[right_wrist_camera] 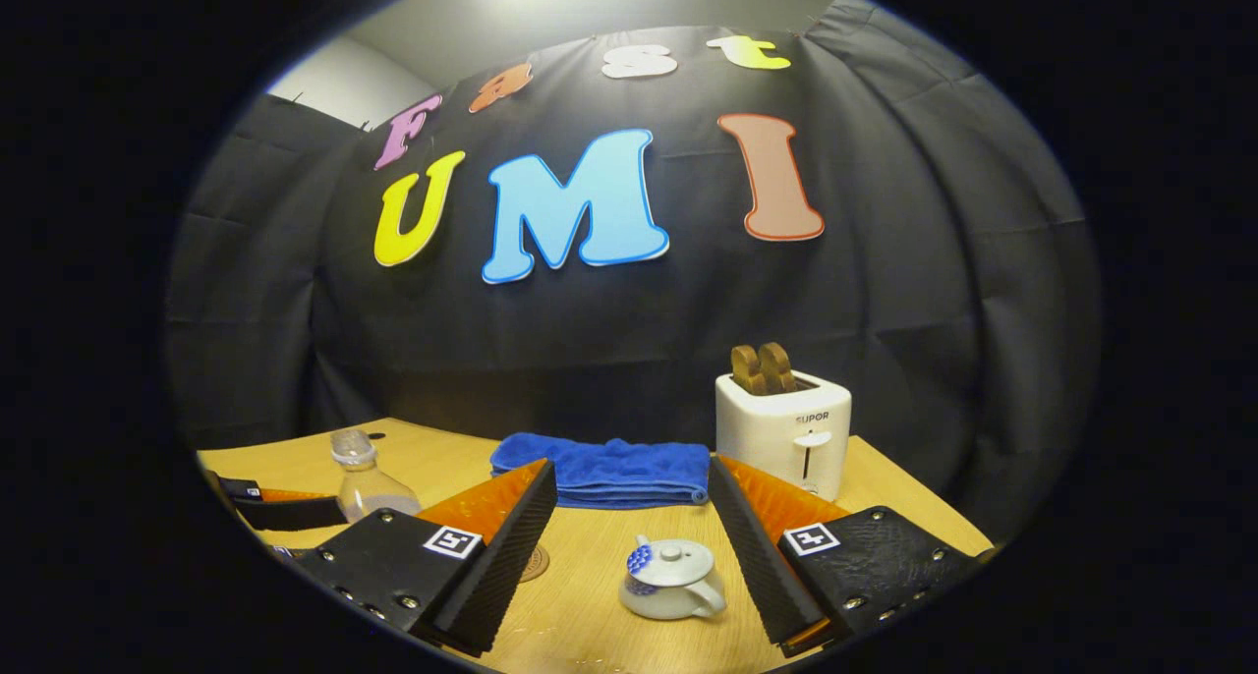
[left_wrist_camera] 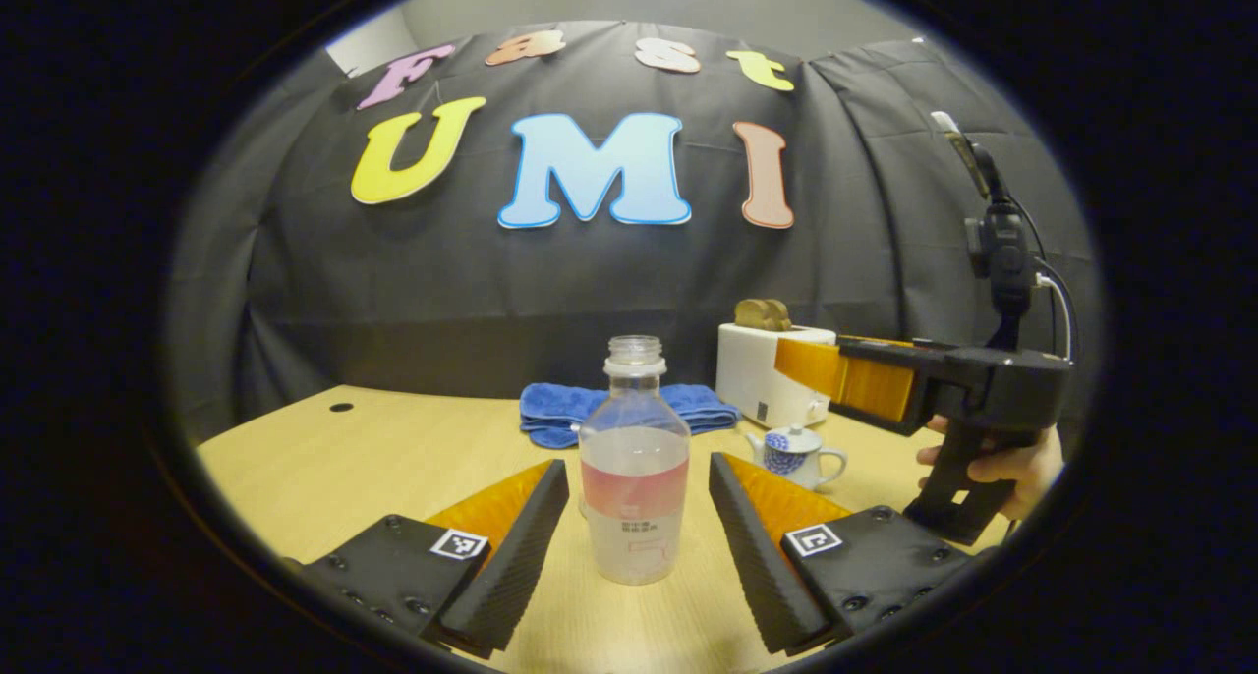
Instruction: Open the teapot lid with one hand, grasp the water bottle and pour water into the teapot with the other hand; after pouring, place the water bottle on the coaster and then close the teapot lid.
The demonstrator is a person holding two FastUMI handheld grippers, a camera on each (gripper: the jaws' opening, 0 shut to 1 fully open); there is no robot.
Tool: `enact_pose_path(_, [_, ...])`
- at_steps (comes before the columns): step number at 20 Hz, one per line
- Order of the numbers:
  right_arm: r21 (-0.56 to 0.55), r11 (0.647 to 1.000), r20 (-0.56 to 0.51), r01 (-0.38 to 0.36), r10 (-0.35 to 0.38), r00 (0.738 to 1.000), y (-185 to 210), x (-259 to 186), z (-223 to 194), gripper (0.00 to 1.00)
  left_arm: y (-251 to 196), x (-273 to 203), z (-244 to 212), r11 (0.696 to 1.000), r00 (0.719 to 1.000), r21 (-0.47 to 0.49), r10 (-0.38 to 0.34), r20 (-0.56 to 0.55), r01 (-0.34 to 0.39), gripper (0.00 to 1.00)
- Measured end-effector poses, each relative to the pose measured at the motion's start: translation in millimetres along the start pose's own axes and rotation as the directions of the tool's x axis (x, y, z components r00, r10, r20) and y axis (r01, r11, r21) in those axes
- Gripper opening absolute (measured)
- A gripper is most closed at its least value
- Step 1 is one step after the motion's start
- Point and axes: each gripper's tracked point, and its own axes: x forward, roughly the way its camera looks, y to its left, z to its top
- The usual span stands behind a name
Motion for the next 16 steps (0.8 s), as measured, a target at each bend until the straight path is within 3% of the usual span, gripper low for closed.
enact_pose_path(5, [0.014, 0.999, -0.046, 0.044, -0.044, 0.998, -12.4, 33.2, -26.1, 0.95, 4.4, 22.3, -12.0, 1.000, 1.000, -0.014, -0.021, 0.004, 0.021, 0.99])
enact_pose_path(6, [0.008, 0.999, -0.058, 0.053, -0.052, 0.997, -14.8, 39.3, -31.5, 0.88, 5.0, 25.9, -12.4, 1.000, 1.000, -0.019, -0.022, 0.004, 0.022, 0.99])
enact_pose_path(9, [-0.007, 0.998, -0.109, 0.064, -0.064, 0.992, -16.9, 54.3, -51.9, 0.86, 4.4, 30.9, -18.6, 1.000, 1.000, -0.015, -0.026, -0.006, 0.026, 0.99])
enact_pose_path(10, [-0.014, 0.998, -0.133, 0.065, -0.066, 0.989, -16.9, 56.7, -61.3, 0.74, 4.0, 32.2, -19.8, 0.999, 1.000, -0.017, -0.028, -0.008, 0.028, 1.00])
enact_pose_path(14, [-0.059, 0.996, -0.157, 0.061, -0.070, 0.985, -15.9, 59.9, -72.5, 0.72, 5.0, 30.4, -17.2, 1.000, 1.000, -0.010, -0.025, -0.005, 0.025, 1.00])
enact_pose_path(15, [-0.075, 0.993, -0.144, 0.095, -0.105, 0.984, -22.0, 59.8, -70.6, 0.72, 5.9, 29.6, -16.4, 1.000, 1.000, -0.010, -0.025, 0.001, 0.025, 1.00])
enact_pose_path(16, [-0.075, 0.992, -0.145, 0.100, -0.110, 0.983, -25.0, 61.7, -70.2, 0.45, 5.9, 29.2, -15.0, 1.000, 1.000, -0.012, -0.026, 0.005, 0.026, 1.00])
